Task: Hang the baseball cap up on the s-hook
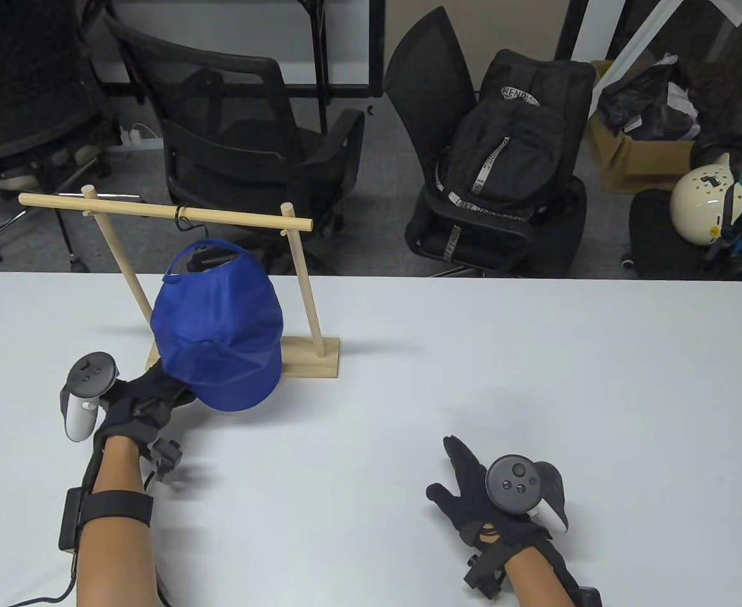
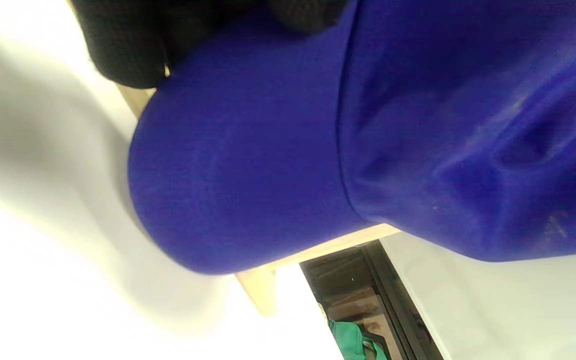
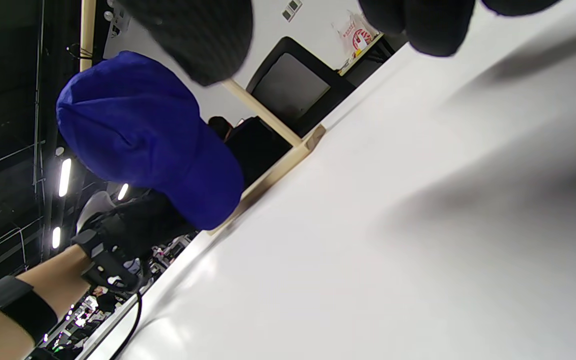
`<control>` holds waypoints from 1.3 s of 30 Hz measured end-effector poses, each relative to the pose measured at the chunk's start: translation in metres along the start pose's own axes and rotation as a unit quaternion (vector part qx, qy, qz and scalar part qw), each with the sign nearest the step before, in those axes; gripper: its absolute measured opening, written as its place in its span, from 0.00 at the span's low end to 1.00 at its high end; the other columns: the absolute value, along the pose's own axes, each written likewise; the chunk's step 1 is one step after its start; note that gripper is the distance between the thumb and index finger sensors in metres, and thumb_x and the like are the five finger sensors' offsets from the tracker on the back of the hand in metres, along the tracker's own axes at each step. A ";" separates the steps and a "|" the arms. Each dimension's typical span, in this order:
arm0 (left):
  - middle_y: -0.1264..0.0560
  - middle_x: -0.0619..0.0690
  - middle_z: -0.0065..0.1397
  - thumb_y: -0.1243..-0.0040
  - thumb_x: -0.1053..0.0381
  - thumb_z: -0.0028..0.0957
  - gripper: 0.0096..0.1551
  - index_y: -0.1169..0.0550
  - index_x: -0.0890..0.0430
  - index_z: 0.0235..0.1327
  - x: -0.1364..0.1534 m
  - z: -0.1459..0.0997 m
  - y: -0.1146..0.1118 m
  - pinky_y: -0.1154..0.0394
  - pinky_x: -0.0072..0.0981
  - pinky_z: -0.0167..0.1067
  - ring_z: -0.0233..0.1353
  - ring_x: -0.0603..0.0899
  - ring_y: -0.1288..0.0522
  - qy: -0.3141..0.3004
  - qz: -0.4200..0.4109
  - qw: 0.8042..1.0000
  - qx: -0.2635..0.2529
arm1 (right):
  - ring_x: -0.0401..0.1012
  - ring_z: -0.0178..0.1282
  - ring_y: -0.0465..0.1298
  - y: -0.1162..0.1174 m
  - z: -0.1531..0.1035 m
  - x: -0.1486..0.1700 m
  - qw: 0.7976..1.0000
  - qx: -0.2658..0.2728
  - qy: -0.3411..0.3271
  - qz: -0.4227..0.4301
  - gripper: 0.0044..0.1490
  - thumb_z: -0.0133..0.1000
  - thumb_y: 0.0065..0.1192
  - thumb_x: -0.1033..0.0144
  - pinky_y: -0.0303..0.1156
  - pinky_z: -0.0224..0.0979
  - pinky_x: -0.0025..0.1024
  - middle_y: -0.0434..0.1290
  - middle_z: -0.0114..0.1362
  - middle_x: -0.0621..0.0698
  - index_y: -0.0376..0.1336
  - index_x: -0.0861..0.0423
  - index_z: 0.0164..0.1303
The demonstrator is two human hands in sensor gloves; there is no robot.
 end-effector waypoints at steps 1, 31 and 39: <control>0.23 0.58 0.77 0.49 0.60 0.63 0.24 0.28 0.52 0.73 0.002 0.001 -0.001 0.26 0.65 0.71 0.78 0.70 0.23 0.005 -0.001 1.000 -0.002 | 0.79 0.72 0.59 0.000 0.000 0.000 1.000 -0.001 0.001 0.000 0.55 0.60 0.61 0.62 0.56 0.65 0.78 0.48 0.76 0.87 0.39 0.81 0.77; 0.45 0.79 0.88 0.47 0.60 0.66 0.42 0.48 0.74 0.88 -0.051 -0.044 0.001 0.28 0.77 0.64 0.81 0.84 0.36 0.149 0.166 0.971 -0.090 | 0.81 0.74 0.52 -0.021 -0.005 -0.018 0.996 0.042 -0.006 -0.075 0.56 0.60 0.61 0.59 0.49 0.65 0.80 0.45 0.77 0.87 0.40 0.82 0.77; 0.45 0.80 0.88 0.48 0.61 0.66 0.42 0.48 0.74 0.88 -0.096 -0.075 0.012 0.29 0.79 0.64 0.81 0.85 0.37 0.154 0.232 0.949 -0.146 | 0.81 0.75 0.50 -0.028 -0.007 -0.025 0.993 0.052 -0.004 -0.106 0.56 0.60 0.61 0.58 0.47 0.65 0.81 0.44 0.77 0.87 0.40 0.82 0.77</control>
Point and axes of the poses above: the tracker on the back of each hand, its own x axis roughly to the little-finger side, its own z axis roughly from the wrist to the fingertips, y = z × x, the point moved 4 cm from there along z, roughly from the wrist to the fingertips
